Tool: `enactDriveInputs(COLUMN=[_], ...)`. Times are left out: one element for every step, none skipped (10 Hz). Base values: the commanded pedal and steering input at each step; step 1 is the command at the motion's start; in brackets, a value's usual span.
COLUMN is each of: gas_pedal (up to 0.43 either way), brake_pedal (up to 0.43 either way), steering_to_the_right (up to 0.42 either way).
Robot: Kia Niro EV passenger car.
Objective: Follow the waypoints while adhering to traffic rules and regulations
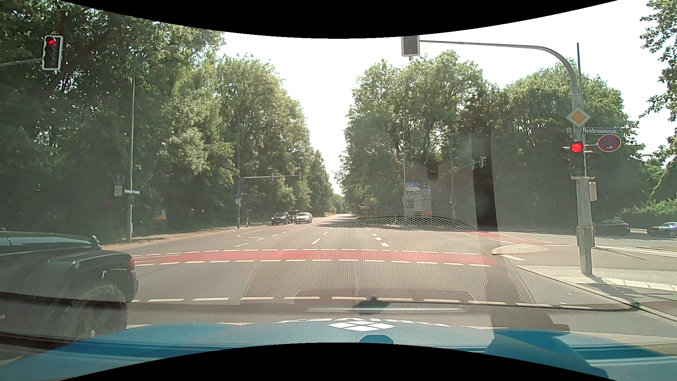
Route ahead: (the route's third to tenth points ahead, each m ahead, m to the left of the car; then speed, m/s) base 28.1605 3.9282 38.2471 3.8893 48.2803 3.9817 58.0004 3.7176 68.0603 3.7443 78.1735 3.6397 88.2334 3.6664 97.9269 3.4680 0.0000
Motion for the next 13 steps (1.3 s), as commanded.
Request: enactDriveInputs(gas_pedal=[0.0, 0.0, 0.0, 0.0, 0.0, 0.0, 0.0, 0.0, 0.0, 0.0, 0.0, 0.0, 0.0], brake_pedal=[0.22, 0.22, 0.22, 0.22, 0.22, 0.22, 0.22, 0.22, 0.22, 0.22, 0.22, 0.0, 0.0], steering_to_the_right=[-0.005, -0.005, -0.005, -0.005, -0.005, -0.005, -0.005, -0.005, -0.005, -0.005, -0.005, -0.005, -0.005])
